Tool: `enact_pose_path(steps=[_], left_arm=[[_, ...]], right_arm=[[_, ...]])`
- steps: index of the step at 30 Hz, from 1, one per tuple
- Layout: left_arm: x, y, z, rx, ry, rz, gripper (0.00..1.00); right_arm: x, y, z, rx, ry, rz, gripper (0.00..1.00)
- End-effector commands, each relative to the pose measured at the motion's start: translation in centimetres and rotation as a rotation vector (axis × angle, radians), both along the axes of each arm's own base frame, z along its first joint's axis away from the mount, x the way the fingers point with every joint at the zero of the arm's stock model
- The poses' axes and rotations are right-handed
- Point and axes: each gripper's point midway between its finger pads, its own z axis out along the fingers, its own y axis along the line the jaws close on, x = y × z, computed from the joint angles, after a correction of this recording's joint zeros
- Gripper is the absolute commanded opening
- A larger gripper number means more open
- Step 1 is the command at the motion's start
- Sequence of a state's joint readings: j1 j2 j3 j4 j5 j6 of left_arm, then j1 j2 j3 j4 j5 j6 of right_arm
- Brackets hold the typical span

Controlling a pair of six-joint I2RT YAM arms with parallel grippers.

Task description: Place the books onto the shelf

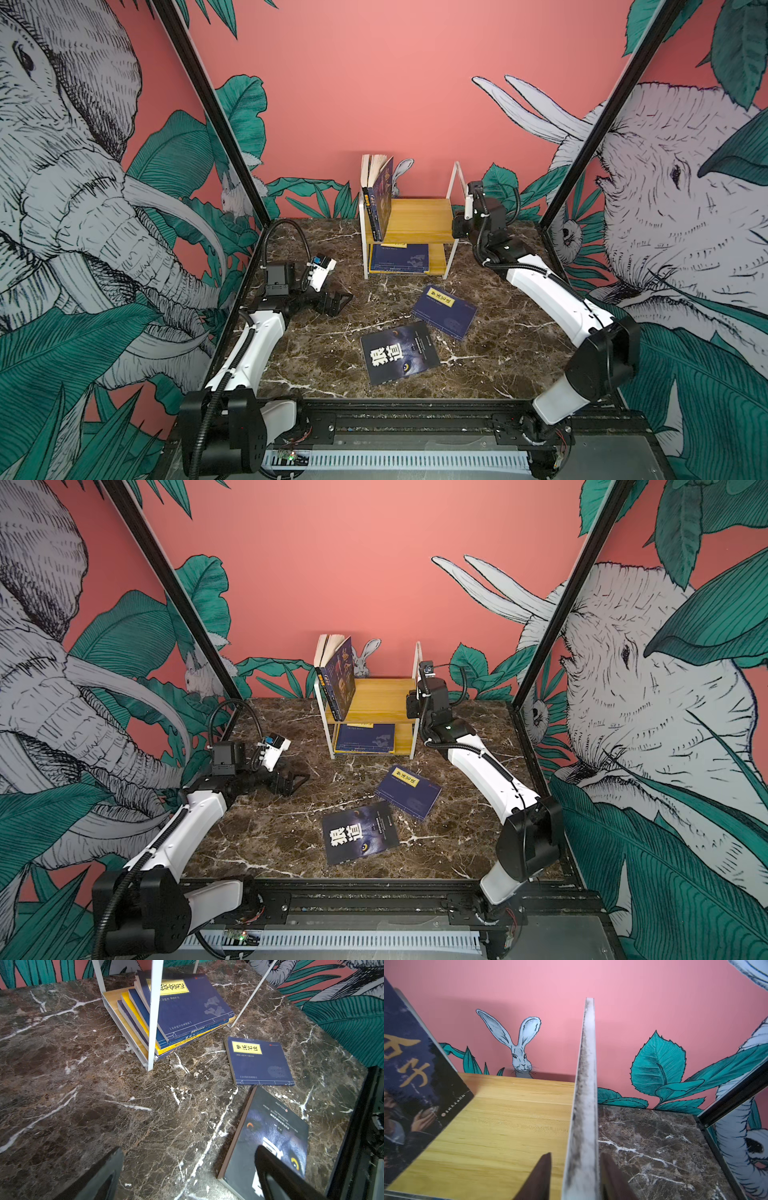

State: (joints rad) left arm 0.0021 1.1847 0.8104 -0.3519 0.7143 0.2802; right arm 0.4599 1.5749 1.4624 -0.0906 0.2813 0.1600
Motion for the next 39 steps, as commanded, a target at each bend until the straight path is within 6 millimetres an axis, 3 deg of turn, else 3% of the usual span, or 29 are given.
enact_pose_path(steps=[1, 5, 8, 13, 17, 19, 22, 25, 29, 32, 35, 39], left_arm=[[-0.1, -0.1, 1.0, -0.033, 0.033, 0.008, 0.99], [-0.6, -0.2, 0.6, -0.085, 0.108, 0.052, 0.97], [-2.0, -1.8, 0.4, -0.155, 0.171, -0.006, 0.91], [-4.8, -4.4, -2.2, 0.067, 0.085, -0.224, 0.86], [-4.5, -4.5, -5.1, 0.123, 0.121, -0.209, 0.81], [-4.6, -4.9, -6.3, 0.125, 0.138, -0.212, 0.78], [-5.5, -6.0, -7.0, 0.138, 0.171, -0.251, 0.75], [-6.3, -6.8, -7.5, 0.155, 0.195, -0.292, 0.73], [-6.1, -6.4, -9.2, 0.245, 0.201, -0.294, 0.70], [-6.0, -6.2, -10.4, 0.320, 0.182, -0.321, 0.70], [-5.6, -5.6, -11.1, 0.375, 0.195, -0.308, 0.69], [-5.8, -5.5, -11.8, 0.398, 0.230, -0.319, 0.60]], right_arm=[[-2.5, -1.7, 4.7, -0.007, -0.114, -0.025, 0.53], [-6.8, -3.5, 5.3, -0.052, -0.120, 0.000, 0.58], [-11.1, -3.7, 3.8, -0.121, -0.102, 0.084, 0.61], [-18.0, -2.0, 1.0, -0.250, -0.119, 0.276, 0.62], [-22.1, 0.1, -3.3, -0.346, -0.104, 0.440, 0.63], [-23.4, 0.8, -6.8, -0.422, -0.060, 0.495, 0.64], [-25.0, 1.8, -10.5, -0.512, -0.034, 0.547, 0.65], [-27.2, 4.1, -12.5, -0.565, -0.094, 0.638, 0.67], [-29.2, 6.5, -14.9, -0.636, -0.115, 0.713, 0.68], [-31.1, 8.7, -17.8, -0.775, -0.110, 0.817, 0.68], [-32.0, 10.2, -20.5, -0.874, -0.085, 0.873, 0.68], [-32.7, 12.4, -22.9, -0.922, -0.067, 0.952, 0.68]])
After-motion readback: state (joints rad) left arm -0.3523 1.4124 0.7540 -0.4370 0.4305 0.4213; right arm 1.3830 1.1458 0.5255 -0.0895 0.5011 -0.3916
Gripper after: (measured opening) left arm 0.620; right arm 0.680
